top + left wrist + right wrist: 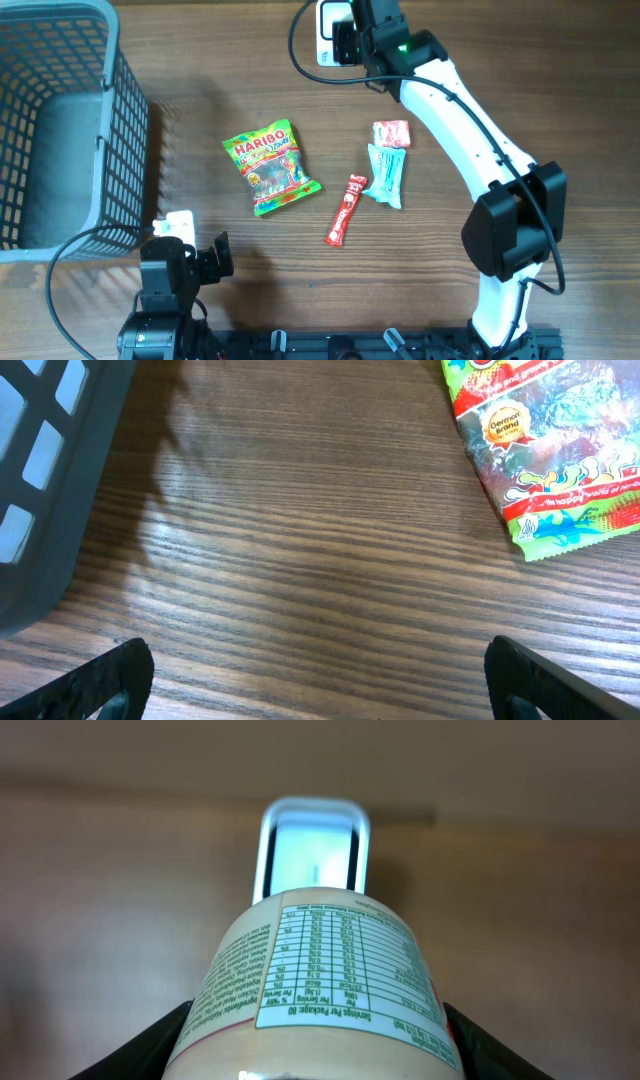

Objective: Scan the item barcode
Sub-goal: 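Hold the jar label up to the white scanner with the right gripper, then carry the jar to the right table edge and release it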

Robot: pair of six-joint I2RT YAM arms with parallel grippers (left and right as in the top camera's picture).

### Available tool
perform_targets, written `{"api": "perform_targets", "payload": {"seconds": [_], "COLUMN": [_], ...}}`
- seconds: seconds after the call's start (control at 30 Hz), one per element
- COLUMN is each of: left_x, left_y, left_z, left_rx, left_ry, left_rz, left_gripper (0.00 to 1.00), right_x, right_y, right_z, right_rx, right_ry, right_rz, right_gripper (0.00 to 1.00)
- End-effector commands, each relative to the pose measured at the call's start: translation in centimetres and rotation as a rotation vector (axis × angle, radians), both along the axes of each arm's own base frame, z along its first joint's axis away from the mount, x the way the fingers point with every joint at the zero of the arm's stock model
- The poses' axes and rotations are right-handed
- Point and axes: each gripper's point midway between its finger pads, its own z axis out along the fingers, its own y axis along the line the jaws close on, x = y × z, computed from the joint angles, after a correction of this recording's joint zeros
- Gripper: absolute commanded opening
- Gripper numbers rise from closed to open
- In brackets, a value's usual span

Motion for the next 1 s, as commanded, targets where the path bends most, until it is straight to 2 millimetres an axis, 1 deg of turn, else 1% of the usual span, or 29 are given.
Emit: {"api": "perform_targets", "payload": {"seconds": [0.0, 0.1, 0.2, 0.3, 0.4, 0.47, 0.53, 0.6, 0.67, 0.73, 0.77, 0.8, 0.9, 0.93, 0.97], "left_x": [0.0, 0.0, 0.0, 0.0, 0.0, 0.0, 0.0, 0.0, 0.0, 0.0, 0.0, 0.0, 0.0, 0.0, 0.0], "left_y": [0.3, 0.2, 0.3, 0.3, 0.3, 0.2, 0.3, 0.2, 0.3, 0.3, 0.3, 0.2, 0.3, 0.3, 0.3], "left_z": [-0.1, -0.1, -0.1, -0.1, -0.1, -0.1, -0.1, -0.1, -0.1, -0.1, -0.1, -0.1, -0.1, -0.1, -0.1], "left_rx": [0.015, 0.015, 0.015, 0.015, 0.015, 0.015, 0.015, 0.015, 0.015, 0.015, 0.015, 0.015, 0.015, 0.015, 0.015], "left_ry": [-0.001, -0.001, -0.001, -0.001, -0.001, -0.001, -0.001, -0.001, -0.001, -0.001, -0.001, -0.001, -0.001, -0.001, -0.001], "left_rz": [0.002, 0.002, 0.002, 0.002, 0.002, 0.002, 0.002, 0.002, 0.002, 0.002, 0.002, 0.002, 0.002, 0.002, 0.002], "left_gripper": [1.00, 1.00, 1.00, 1.00, 1.00, 1.00, 1.00, 1.00, 1.00, 1.00, 1.00, 1.00, 1.00, 1.00, 1.00], "right_x": [2.9, 5.3, 7.4, 8.6, 9.0, 9.1, 9.1, 8.9, 8.5, 7.8, 7.5, 7.0, 5.3, 4.4, 3.6], "right_y": [0.4, 1.5, 2.1, 2.6, 2.8, 2.9, 2.9, 2.6, 1.9, 0.6, -0.4, -1.9, -8.4, -11.5, -14.0], "right_z": [0.1, -1.3, -2.3, -3.7, -5.4, -5.9, -5.7, -4.8, -3.3, -1.9, -1.5, -1.1, -0.7, -0.7, -0.9], "right_rx": [-0.069, -0.102, -0.082, -0.065, -0.066, -0.061, -0.061, -0.057, -0.061, -0.076, -0.086, -0.091, -0.066, -0.048, -0.030], "right_ry": [-0.118, -0.198, -0.283, -0.318, -0.317, -0.310, -0.313, -0.314, -0.308, -0.279, -0.257, -0.223, -0.086, -0.027, 0.023], "right_rz": [-0.004, 0.029, 0.010, 0.004, 0.005, 0.002, 0.001, -0.003, -0.008, -0.020, -0.031, -0.054, -0.193, -0.263, -0.307], "right_gripper": [0.57, 0.57, 0.57, 0.57, 0.57, 0.57, 0.57, 0.57, 0.57, 0.57, 0.57, 0.57, 0.57, 0.57, 0.57]}}
